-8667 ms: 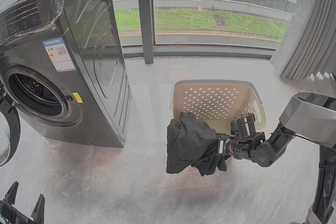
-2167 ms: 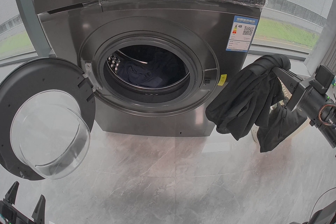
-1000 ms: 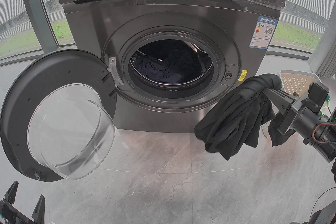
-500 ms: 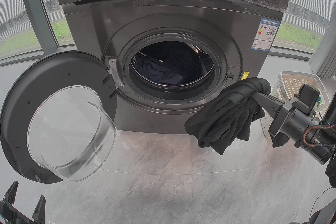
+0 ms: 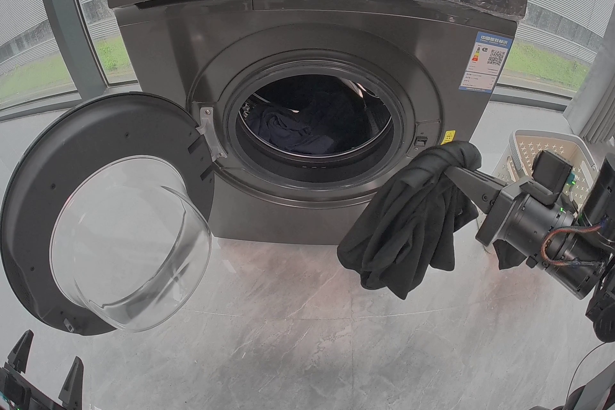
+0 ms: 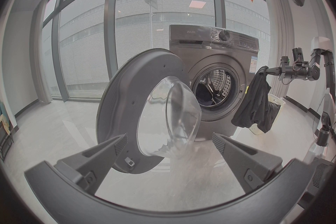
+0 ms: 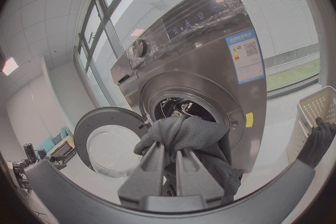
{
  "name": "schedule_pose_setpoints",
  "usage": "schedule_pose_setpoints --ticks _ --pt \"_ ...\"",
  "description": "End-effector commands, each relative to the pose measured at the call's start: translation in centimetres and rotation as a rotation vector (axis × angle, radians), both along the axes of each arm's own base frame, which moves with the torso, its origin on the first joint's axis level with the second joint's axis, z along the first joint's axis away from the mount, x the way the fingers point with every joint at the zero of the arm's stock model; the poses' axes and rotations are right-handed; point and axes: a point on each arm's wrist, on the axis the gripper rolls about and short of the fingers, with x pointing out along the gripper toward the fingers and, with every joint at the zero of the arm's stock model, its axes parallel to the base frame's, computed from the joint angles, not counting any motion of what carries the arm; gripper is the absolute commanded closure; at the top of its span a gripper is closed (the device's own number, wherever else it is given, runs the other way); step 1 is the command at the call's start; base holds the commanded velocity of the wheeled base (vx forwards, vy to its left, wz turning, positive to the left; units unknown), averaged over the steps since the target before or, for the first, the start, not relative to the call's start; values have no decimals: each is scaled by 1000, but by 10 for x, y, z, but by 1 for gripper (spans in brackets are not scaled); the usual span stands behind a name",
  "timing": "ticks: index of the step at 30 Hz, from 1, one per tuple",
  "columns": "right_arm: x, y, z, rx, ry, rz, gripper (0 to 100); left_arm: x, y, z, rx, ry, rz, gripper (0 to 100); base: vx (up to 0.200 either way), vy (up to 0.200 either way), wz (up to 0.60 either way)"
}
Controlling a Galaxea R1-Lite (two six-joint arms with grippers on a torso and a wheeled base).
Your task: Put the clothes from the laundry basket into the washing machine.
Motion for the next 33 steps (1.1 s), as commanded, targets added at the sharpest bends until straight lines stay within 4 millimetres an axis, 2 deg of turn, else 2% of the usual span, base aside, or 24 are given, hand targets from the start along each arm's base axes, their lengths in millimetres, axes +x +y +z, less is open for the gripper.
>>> schedule_pose_setpoints --ticks 1,2,3,4,5,6,8,13,16,20,21,22,26,33 --pt "5 10 0 3 -15 22 100 -5 -1 21 7 -108 -12 0 0 0 0" --pt "5 11 1 6 -16 22 100 -8 -1 32 9 -139 -13 0 0 0 0" --pt "6 14 1 6 -16 30 100 -9 -1 59 22 -180 -20 0 0 0 0" --pt "6 14 0 5 -15 31 100 -9 -2 64 25 -184 -24 0 0 0 0" --pt "10 17 -2 -1 -6 36 100 -3 -3 78 77 -155 -68 0 0 0 0" --pt "11 19 -4 -4 -1 38 100 -1 -3 81 97 -148 -86 0 0 0 0" --pt "17 30 -15 -24 34 58 100 19 -5 97 120 -66 -192 0 0 0 0" --pt "29 58 -27 -6 8 95 100 60 -9 119 30 28 -361 0 0 0 0" --pt "38 68 -27 17 -22 99 100 76 -13 124 -12 68 -449 0 0 0 0" --pt "50 79 -20 43 -54 99 100 112 -29 124 -24 138 -581 0 0 0 0" --pt "50 80 -19 44 -55 99 100 114 -30 125 -23 139 -590 0 0 0 0" --pt "54 84 -18 54 -65 101 100 128 -39 123 -18 141 -630 0 0 0 0" --pt "56 90 -8 80 -95 112 100 157 -55 117 -14 177 -687 0 0 0 0" --pt "54 92 -6 86 -100 124 100 185 -82 105 -6 252 -773 0 0 0 0"
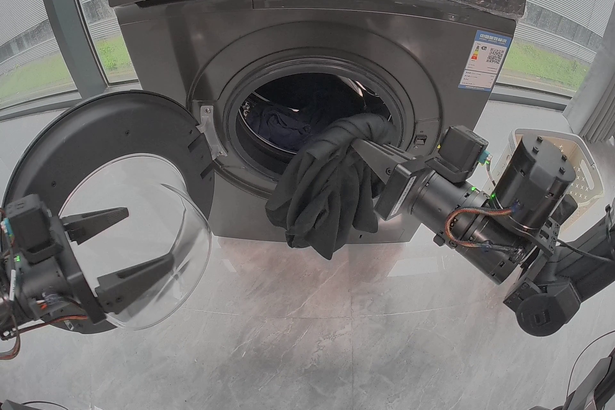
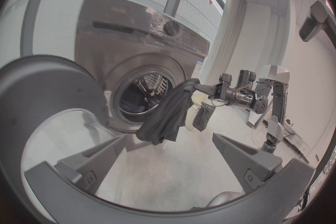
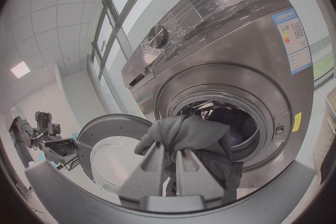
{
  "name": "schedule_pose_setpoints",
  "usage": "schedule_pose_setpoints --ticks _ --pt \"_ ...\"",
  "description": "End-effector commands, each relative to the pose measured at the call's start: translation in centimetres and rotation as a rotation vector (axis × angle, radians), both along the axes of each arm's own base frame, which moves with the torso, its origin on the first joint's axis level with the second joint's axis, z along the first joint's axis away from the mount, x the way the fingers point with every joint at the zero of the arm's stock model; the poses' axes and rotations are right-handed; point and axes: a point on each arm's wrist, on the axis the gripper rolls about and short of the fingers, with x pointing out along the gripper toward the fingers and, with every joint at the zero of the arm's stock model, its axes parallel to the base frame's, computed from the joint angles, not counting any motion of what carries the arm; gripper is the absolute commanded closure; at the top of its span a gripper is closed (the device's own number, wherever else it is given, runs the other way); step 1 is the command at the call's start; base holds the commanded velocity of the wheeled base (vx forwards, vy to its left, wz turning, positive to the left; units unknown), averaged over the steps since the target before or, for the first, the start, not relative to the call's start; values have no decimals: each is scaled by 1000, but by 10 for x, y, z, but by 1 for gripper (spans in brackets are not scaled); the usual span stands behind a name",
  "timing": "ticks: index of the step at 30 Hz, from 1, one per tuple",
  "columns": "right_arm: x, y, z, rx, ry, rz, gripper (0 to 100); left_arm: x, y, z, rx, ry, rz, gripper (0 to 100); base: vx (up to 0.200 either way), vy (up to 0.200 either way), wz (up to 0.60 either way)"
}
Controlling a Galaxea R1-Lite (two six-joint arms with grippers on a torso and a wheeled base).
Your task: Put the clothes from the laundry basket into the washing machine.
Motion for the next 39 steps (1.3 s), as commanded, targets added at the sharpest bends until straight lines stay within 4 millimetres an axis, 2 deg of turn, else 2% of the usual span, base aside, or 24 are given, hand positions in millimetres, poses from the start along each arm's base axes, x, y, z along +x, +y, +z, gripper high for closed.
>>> schedule_pose_setpoints --ticks 1,10,16,26,39 --pt "4 10 0 9 -9 14 100 38 -33 -20 43 122 -108 0 0 0 0" --pt "11 13 15 52 -54 5 100 69 -59 -43 76 189 -159 0 0 0 0" --pt "16 16 24 75 -79 2 100 76 -77 -55 71 223 -205 0 0 0 0" --pt "16 16 24 76 -80 1 100 91 -91 -79 80 328 -212 0 0 0 0" --pt "16 17 27 85 -90 2 100 122 -119 -100 -28 357 -216 0 0 0 0"
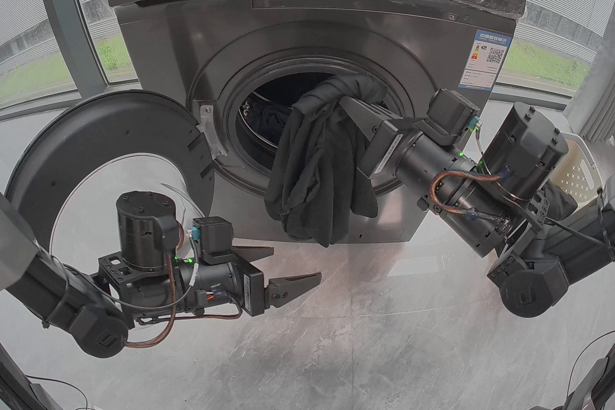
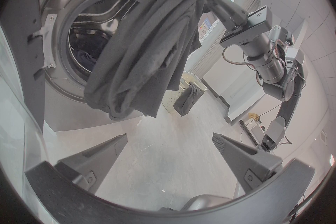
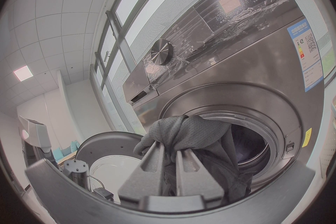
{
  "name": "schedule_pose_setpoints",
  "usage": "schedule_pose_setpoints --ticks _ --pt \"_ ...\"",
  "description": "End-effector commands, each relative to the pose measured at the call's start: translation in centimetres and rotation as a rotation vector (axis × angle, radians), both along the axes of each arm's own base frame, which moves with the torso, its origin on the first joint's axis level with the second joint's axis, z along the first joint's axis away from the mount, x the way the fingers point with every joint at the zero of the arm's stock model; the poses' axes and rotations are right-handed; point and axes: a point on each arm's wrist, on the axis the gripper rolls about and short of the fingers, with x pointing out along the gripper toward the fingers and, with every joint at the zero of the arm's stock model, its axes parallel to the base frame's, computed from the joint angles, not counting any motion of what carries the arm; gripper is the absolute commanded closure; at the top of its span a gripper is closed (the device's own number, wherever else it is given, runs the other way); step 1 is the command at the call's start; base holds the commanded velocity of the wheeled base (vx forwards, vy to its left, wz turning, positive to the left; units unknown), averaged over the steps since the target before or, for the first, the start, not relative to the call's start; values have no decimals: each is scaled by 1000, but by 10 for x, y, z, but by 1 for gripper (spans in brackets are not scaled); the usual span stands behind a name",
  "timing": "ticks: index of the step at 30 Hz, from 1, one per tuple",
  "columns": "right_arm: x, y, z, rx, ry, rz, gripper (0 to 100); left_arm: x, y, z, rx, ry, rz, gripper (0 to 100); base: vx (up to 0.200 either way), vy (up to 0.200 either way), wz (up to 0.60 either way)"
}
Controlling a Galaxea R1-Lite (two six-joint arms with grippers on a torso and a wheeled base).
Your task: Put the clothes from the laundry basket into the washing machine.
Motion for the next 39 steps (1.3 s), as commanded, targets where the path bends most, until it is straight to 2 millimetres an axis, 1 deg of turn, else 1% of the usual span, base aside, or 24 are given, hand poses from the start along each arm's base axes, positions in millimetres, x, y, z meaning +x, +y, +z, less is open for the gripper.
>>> schedule_pose_setpoints --ticks 1,9,10,13,14,16,17,18,20,24,25,30,35,39 --pt "-1 1 3 7 -8 4 100 10 -11 -17 17 40 -10 0 0 0 0" --pt "-2 2 4 10 -11 7 100 23 -20 -27 -3 45 -5 0 0 0 0" --pt "-2 2 3 9 -9 7 100 29 -23 -29 -24 39 1 0 0 0 0" --pt "-3 2 3 9 -9 10 100 40 -30 -33 -58 20 12 0 0 0 0" --pt "-3 2 3 9 -9 10 100 41 -31 -34 -60 19 12 0 0 0 0" --pt "-3 2 4 11 -12 10 100 49 -36 -42 -74 2 18 0 0 0 0" --pt "-3 2 4 11 -12 10 100 49 -36 -42 -74 2 18 0 0 0 0" --pt "-4 2 5 12 -13 10 100 54 -40 -48 -78 -4 23 0 0 0 0" --pt "-4 1 5 13 -14 10 100 57 -41 -53 -77 -5 24 0 0 0 0" --pt "-4 1 5 13 -14 10 100 61 -42 -52 -84 -13 27 0 0 0 0" --pt "-4 2 6 16 -16 10 100 66 -44 -49 -98 -27 50 0 0 0 0" --pt "-3 3 5 16 -16 11 100 79 -48 -39 -133 -86 109 0 0 0 0" --pt "-3 4 5 16 -16 13 100 80 -50 -32 -151 -114 112 0 0 0 0" --pt "-2 3 6 16 -16 8 100 76 -48 -24 -162 -129 110 0 0 0 0"
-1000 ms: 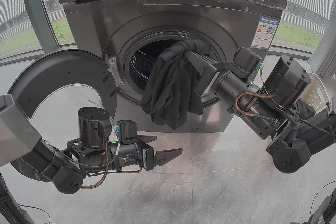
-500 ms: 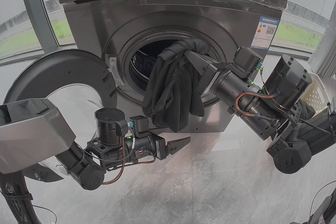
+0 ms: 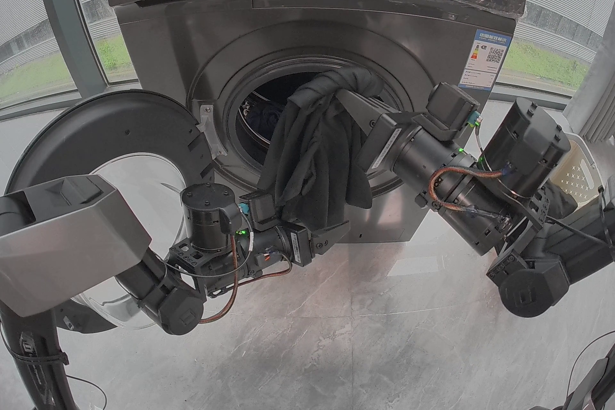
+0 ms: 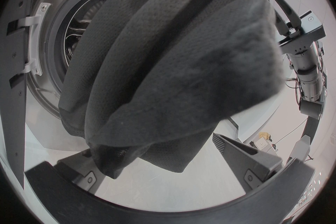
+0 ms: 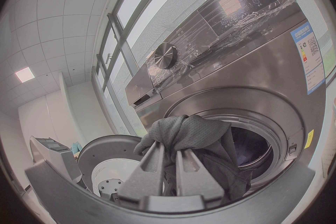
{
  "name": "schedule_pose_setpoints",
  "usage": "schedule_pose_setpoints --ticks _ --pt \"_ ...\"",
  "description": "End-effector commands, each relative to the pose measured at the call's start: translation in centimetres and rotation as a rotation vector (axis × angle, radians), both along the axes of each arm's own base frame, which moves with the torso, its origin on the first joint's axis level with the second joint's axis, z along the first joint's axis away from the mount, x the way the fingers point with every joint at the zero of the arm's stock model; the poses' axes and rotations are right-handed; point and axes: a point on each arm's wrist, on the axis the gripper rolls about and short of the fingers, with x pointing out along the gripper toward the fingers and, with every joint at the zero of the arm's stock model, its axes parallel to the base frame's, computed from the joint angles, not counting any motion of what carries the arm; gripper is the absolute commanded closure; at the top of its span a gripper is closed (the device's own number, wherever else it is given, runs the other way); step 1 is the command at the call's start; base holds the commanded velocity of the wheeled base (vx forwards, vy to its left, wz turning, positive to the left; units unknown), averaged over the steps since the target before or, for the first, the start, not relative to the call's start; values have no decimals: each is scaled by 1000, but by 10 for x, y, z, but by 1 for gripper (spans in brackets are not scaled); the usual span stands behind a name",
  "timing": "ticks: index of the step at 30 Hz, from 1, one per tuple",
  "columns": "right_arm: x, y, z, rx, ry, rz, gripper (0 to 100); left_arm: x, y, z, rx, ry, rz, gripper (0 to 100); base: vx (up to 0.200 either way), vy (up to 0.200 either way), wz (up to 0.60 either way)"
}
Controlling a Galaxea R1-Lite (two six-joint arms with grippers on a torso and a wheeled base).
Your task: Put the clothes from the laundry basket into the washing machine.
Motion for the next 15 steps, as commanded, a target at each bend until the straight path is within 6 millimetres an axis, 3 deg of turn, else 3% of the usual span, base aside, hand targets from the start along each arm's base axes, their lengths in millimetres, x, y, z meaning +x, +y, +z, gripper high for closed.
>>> schedule_pose_setpoints --ticks 1,2,8,15 --pt "1 0 0 0 1 -3 100 -2 1 8 -12 -18 -2 0 0 0 0" --pt "4 -2 -2 -3 5 -14 100 -7 3 20 -28 -40 -4 0 0 0 0" --pt "7 -1 -5 -6 13 -32 100 -16 6 38 -53 -75 -13 0 0 0 0" --pt "10 0 -10 -14 24 -39 100 -21 8 37 -45 -66 -14 0 0 0 0"
